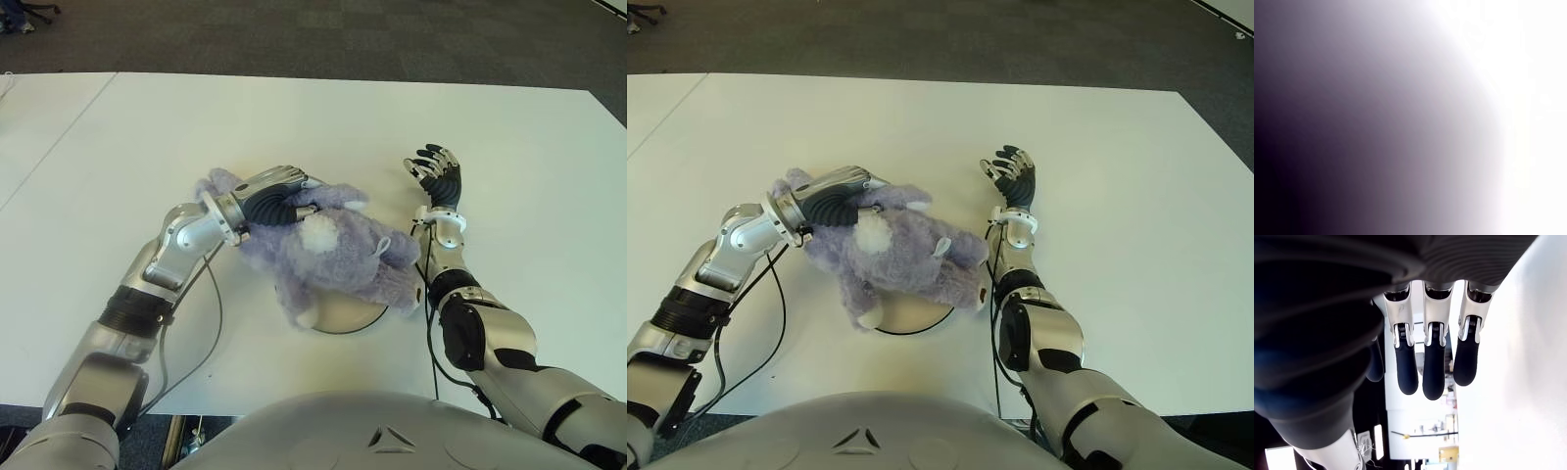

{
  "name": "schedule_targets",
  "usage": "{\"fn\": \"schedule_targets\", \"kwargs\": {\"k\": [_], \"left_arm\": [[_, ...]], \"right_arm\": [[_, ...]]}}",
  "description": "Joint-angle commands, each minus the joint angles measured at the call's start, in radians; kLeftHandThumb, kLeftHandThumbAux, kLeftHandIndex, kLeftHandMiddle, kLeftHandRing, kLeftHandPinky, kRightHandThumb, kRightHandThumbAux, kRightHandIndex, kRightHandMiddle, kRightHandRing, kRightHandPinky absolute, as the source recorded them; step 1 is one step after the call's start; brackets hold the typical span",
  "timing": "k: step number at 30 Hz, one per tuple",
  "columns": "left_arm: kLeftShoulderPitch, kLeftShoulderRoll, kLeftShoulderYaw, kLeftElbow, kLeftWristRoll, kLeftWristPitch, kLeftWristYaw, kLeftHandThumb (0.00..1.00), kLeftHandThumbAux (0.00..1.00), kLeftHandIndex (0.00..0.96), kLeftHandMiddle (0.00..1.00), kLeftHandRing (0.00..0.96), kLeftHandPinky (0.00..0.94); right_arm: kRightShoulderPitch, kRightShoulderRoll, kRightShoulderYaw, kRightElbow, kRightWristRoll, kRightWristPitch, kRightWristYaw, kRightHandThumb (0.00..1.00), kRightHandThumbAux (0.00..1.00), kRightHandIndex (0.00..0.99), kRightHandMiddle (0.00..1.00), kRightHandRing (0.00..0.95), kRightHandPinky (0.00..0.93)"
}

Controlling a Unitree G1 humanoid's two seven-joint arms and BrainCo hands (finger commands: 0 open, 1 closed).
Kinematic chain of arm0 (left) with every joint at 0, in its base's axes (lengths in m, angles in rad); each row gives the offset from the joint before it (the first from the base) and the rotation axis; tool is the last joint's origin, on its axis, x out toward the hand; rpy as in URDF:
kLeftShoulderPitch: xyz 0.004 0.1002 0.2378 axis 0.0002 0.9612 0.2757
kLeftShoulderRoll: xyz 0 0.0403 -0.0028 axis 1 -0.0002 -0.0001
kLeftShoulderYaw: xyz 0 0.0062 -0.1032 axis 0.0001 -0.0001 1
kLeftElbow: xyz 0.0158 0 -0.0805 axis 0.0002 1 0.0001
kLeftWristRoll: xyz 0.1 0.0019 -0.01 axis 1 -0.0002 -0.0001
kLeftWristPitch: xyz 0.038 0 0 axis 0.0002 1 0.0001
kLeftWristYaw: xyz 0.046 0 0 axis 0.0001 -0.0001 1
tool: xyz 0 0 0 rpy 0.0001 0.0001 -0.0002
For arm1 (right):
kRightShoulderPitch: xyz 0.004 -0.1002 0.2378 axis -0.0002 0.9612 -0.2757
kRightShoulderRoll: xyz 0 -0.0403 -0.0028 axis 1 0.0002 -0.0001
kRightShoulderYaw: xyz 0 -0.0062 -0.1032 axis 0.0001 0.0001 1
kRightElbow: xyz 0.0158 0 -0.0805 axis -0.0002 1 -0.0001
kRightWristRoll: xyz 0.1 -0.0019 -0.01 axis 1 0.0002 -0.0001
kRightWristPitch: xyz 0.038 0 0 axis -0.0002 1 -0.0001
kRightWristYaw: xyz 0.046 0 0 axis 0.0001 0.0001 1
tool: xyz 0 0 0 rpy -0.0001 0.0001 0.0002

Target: Put the doll into the plate.

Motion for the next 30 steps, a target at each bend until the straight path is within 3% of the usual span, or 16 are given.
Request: {"fn": "schedule_targets", "kwargs": {"k": [1, 25, 28, 30], "left_arm": [[-0.005, 0.033, -0.033, 0.043, -0.047, -0.031, -0.108, 0.443, 0.468, 0.141, 0.285, 0.365, 0.383], [-0.043, 0.052, -0.045, 0.115, -0.083, -0.142, -0.183, 0.339, 0.505, 0.038, 0.174, 0.245, 0.278], [-0.046, 0.056, -0.048, 0.118, -0.085, -0.143, -0.194, 0.327, 0.496, 0.014, 0.130, 0.187, 0.218], [-0.050, 0.061, -0.054, 0.119, -0.088, -0.142, -0.213, 0.300, 0.464, 0.000, 0.022, 0.029, 0.033]], "right_arm": [[0.288, 0.071, -0.014, 0.156, 0.020, 0.043, 0.003, 0.177, 0.854, 0.280, 0.339, 0.361, 0.353], [0.289, 0.071, -0.015, 0.157, 0.020, 0.042, 0.000, 0.214, 0.852, 0.289, 0.340, 0.357, 0.360], [0.289, 0.072, -0.014, 0.157, 0.019, 0.039, -0.002, 0.198, 0.853, 0.287, 0.341, 0.357, 0.356], [0.289, 0.072, -0.011, 0.157, 0.015, 0.035, -0.005, 0.168, 0.859, 0.282, 0.340, 0.356, 0.367]]}}
